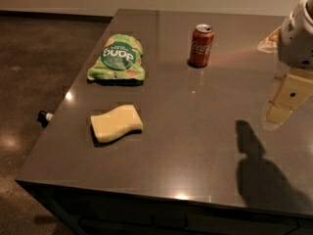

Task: Move green rice chip bag near sponge

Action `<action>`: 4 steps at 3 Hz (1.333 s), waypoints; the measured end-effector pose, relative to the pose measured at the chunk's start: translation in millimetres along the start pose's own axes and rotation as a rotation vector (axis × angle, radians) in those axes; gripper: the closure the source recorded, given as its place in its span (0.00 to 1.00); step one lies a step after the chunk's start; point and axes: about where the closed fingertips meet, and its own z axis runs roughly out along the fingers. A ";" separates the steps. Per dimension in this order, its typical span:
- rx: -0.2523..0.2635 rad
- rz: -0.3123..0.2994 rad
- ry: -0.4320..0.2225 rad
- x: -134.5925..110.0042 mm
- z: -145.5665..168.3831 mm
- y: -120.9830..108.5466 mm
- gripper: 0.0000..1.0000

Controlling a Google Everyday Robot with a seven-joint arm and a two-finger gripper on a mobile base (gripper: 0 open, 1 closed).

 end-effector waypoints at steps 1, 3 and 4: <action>0.000 0.000 0.000 0.0 0.0 0.0 0.00; -0.018 0.063 -0.099 -35.0 19.0 -26.9 0.00; -0.008 0.118 -0.151 -61.3 33.6 -46.4 0.00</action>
Offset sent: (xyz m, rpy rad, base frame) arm 0.0373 0.0326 -0.0075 0.1344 0.0258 -0.0111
